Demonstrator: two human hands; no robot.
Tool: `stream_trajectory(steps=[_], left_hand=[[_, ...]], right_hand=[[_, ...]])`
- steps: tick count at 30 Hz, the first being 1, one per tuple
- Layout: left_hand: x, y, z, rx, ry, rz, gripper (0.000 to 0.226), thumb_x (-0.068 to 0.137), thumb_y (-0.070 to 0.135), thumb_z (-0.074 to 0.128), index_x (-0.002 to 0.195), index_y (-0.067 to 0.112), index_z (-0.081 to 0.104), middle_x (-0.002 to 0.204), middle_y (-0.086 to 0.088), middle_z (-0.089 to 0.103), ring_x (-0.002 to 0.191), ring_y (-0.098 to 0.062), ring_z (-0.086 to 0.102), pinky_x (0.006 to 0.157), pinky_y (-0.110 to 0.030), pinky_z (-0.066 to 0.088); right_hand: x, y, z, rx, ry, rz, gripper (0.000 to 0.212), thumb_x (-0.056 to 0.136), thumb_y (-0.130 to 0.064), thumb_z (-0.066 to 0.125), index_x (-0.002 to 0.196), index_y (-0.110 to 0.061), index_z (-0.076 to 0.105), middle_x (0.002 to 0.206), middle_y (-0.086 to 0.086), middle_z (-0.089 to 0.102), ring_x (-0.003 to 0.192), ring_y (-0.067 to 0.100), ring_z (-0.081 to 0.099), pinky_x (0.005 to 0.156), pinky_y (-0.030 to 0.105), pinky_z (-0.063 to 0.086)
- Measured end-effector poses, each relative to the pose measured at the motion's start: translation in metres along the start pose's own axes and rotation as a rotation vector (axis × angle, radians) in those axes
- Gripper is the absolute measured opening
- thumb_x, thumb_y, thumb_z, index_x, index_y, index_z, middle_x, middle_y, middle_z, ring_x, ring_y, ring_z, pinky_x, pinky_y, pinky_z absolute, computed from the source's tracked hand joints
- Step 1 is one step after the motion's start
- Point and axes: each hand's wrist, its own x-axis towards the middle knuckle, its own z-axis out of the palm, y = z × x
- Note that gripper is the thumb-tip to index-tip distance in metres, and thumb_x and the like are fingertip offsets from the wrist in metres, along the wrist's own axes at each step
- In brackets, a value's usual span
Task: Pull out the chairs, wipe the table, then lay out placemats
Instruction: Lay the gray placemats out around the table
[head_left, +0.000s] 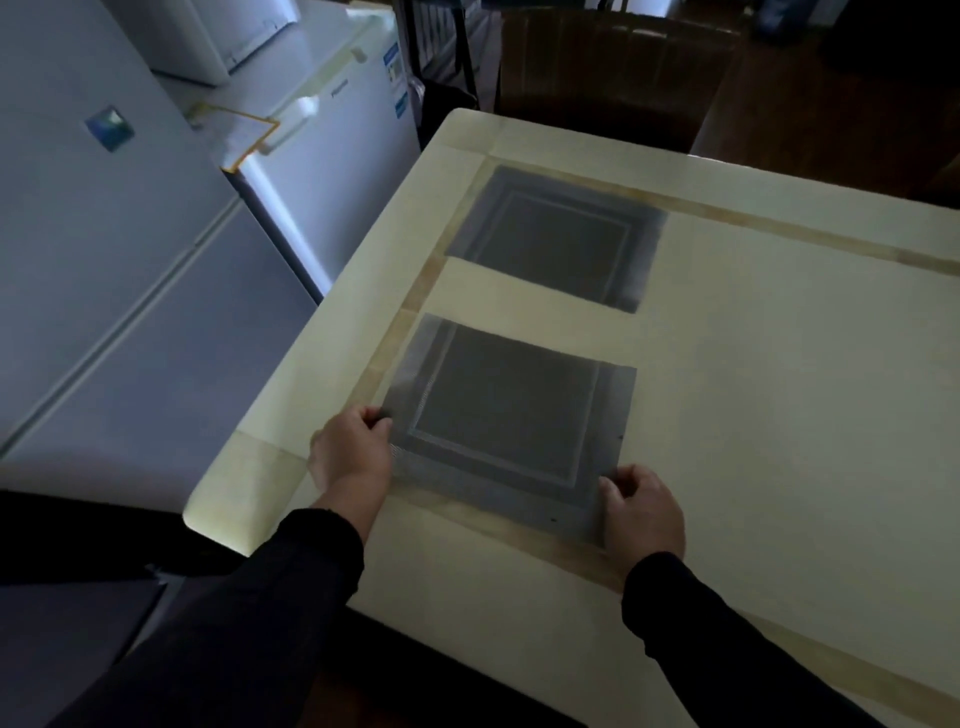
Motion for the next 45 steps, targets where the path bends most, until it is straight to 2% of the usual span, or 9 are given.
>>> stream_trajectory(steps=[5,11,18,23,27,32,42,45], left_hand=[[0.014,-0.008,-0.001,-0.022,0.000,0.001,0.009,0.090,0.036,0.066,0.094,0.031,0.073,0.095,0.005,0.074,0.095,-0.024,0.064,0.084,-0.042,0.053],[0.026,-0.014,-0.001,-0.037,0.000,-0.020,0.008,0.087,0.040,0.069,0.087,0.033,0.071,0.091,0.009,0.074,0.093,-0.022,0.065,0.082,-0.040,0.054],[0.029,-0.011,0.000,-0.086,-0.003,-0.043,0.009,0.085,0.034,0.074,0.090,0.026,0.073,0.087,0.007,0.073,0.087,-0.019,0.066,0.076,-0.031,0.050],[0.028,-0.011,0.001,-0.140,-0.015,-0.054,0.011,0.086,0.030,0.074,0.093,0.021,0.073,0.088,0.004,0.071,0.084,-0.018,0.065,0.070,-0.027,0.042],[0.026,-0.011,0.000,-0.177,-0.016,-0.056,0.012,0.087,0.025,0.074,0.095,0.017,0.072,0.085,0.005,0.067,0.081,-0.017,0.063,0.066,-0.026,0.040],[0.026,-0.010,0.001,-0.186,-0.007,-0.064,0.013,0.088,0.025,0.074,0.096,0.014,0.073,0.092,-0.001,0.073,0.080,-0.016,0.062,0.065,-0.024,0.040],[0.026,-0.007,0.002,-0.184,0.034,-0.063,0.012,0.087,0.024,0.074,0.095,0.015,0.073,0.093,-0.003,0.073,0.081,-0.016,0.060,0.072,-0.027,0.042],[0.025,-0.009,0.002,-0.161,0.054,-0.034,0.017,0.086,0.025,0.076,0.099,0.017,0.069,0.100,-0.005,0.071,0.091,-0.022,0.062,0.080,-0.035,0.049]], right_hand=[[0.000,0.000,0.012,-0.013,-0.013,0.013,0.012,0.089,-0.032,0.065,0.085,-0.021,0.065,0.089,0.004,0.070,0.087,0.030,0.064,0.081,0.040,0.053],[-0.002,-0.005,0.014,-0.037,0.024,0.038,0.016,0.088,-0.040,0.064,0.080,-0.026,0.062,0.084,-0.003,0.067,0.089,0.028,0.062,0.082,0.039,0.052],[0.001,-0.005,0.014,-0.080,0.005,0.062,0.026,0.088,-0.042,0.066,0.072,-0.026,0.053,0.084,0.000,0.064,0.090,0.030,0.060,0.081,0.038,0.049],[0.003,-0.007,0.012,-0.086,-0.009,0.077,0.028,0.089,-0.041,0.066,0.071,-0.023,0.055,0.078,-0.003,0.062,0.087,0.028,0.060,0.080,0.037,0.049],[0.005,-0.010,0.012,-0.096,-0.017,0.096,0.029,0.089,-0.042,0.066,0.071,-0.022,0.055,0.082,-0.001,0.064,0.085,0.027,0.060,0.080,0.039,0.051],[0.005,-0.011,0.010,-0.124,-0.036,0.097,0.032,0.089,-0.043,0.066,0.070,-0.021,0.053,0.084,0.001,0.065,0.087,0.028,0.061,0.078,0.037,0.050],[0.006,-0.014,0.012,-0.151,-0.045,0.112,0.035,0.091,-0.045,0.063,0.068,-0.022,0.049,0.084,0.000,0.061,0.091,0.030,0.057,0.078,0.038,0.047],[0.007,-0.013,0.011,-0.150,-0.058,0.118,0.035,0.090,-0.046,0.064,0.069,-0.021,0.050,0.081,-0.002,0.059,0.089,0.029,0.057,0.075,0.036,0.045]])
